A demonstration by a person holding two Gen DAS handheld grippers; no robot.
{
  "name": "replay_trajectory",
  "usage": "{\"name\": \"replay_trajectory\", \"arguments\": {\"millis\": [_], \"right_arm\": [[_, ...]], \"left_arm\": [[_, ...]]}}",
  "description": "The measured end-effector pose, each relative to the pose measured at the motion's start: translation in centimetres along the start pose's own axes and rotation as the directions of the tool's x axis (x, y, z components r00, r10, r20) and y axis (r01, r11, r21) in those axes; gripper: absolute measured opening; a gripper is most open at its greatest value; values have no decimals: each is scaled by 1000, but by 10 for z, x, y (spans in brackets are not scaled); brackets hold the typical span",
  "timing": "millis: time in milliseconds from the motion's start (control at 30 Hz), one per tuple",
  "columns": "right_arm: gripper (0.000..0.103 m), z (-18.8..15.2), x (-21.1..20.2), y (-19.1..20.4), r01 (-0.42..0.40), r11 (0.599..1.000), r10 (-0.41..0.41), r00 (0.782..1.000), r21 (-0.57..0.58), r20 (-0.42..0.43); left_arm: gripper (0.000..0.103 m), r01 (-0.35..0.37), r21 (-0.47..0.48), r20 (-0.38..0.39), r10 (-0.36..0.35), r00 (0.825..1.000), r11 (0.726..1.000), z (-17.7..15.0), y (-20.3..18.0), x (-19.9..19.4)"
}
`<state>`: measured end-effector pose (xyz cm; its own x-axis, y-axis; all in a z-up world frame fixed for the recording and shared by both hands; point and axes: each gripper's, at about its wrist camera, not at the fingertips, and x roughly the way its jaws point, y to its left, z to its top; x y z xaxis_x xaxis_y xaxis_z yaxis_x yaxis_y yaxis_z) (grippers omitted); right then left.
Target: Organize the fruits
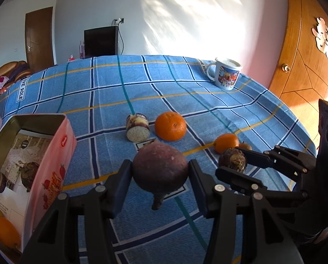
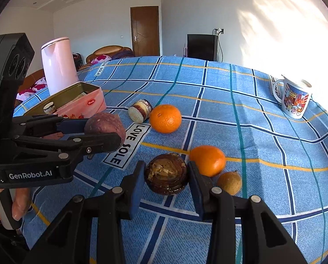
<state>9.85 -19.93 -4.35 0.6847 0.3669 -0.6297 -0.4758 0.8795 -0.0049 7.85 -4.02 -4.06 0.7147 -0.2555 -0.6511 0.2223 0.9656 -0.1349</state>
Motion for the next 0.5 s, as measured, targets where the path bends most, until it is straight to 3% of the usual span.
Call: {"name": "replay_trajectory", "arguments": {"millis": [500], "right_arm": [[40,-5,-15,5,22,999,-19,994,-24,104]], "left_arm": [[54,-56,-2,118,56,991,998,-1,0,-21]]}}
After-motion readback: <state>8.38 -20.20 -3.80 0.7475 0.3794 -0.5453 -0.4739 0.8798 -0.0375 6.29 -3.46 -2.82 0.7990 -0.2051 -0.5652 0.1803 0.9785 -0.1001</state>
